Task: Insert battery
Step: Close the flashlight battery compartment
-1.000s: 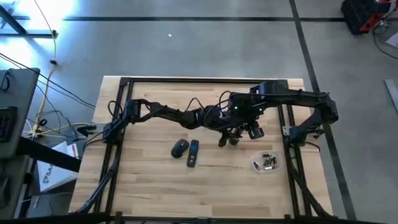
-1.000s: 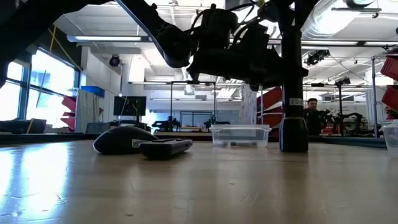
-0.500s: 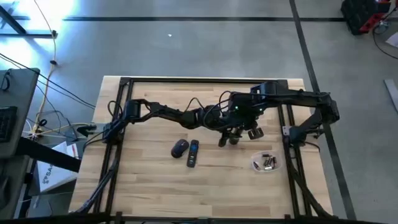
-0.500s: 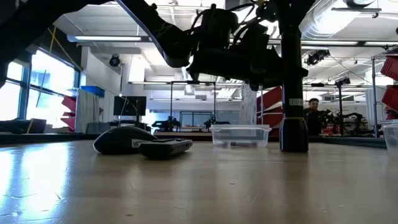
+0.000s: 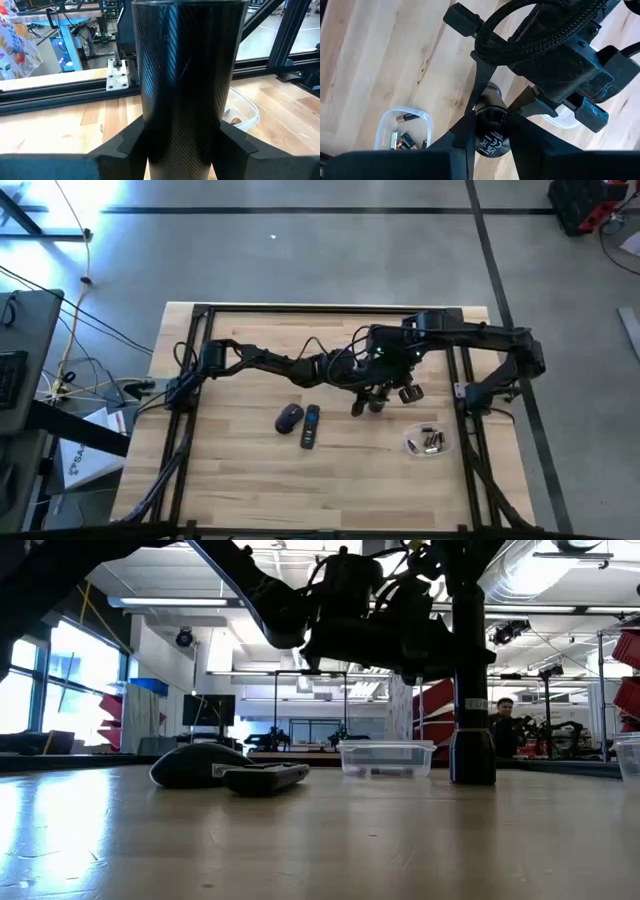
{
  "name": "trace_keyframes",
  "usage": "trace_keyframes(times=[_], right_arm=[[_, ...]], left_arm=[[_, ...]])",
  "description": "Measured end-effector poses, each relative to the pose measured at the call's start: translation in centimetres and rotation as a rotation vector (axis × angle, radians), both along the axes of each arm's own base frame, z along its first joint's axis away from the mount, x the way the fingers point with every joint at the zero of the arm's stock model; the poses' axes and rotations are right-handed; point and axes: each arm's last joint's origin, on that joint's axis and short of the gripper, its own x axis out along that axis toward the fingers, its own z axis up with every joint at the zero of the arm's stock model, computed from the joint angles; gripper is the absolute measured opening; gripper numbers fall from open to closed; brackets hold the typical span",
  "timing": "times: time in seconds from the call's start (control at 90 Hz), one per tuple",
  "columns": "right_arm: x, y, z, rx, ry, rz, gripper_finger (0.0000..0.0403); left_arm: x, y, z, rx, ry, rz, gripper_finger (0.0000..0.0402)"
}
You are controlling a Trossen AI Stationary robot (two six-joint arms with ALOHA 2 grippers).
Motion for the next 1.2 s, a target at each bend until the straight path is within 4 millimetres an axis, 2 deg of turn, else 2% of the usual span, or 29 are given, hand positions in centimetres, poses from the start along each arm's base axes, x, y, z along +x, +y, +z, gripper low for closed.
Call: trace_keyframes(times=[0.156,0.489,0.689,0.967,1.2], right_arm=[[0.1,0.0,0.0,0.0,-0.003,-0.01,0.0073],[0.1,-0.6,-0.1,0.011,0.015,-0.22,0.0073],[-0.2,-0.6,0.2,-0.005,0.0,-0.234,0.0073],[-2.1,-0.5,2.1,-0.014,-0.097,-0.236,0.0076],[-1.8,-0.5,2.2,-0.006,-0.121,-0.228,0.011]], left_arm=[[0.0,0.0,0.0,0.002,0.0,0.0,0.0146],[0.0,0.2,0.0,0.007,0.002,0.062,0.0146],[0.0,0.2,0.0,0.007,0.003,0.065,0.0146],[0.0,0.2,0.0,0.015,0.001,0.057,0.0146],[0.0,0.2,0.0,0.009,0.001,0.057,0.0146]])
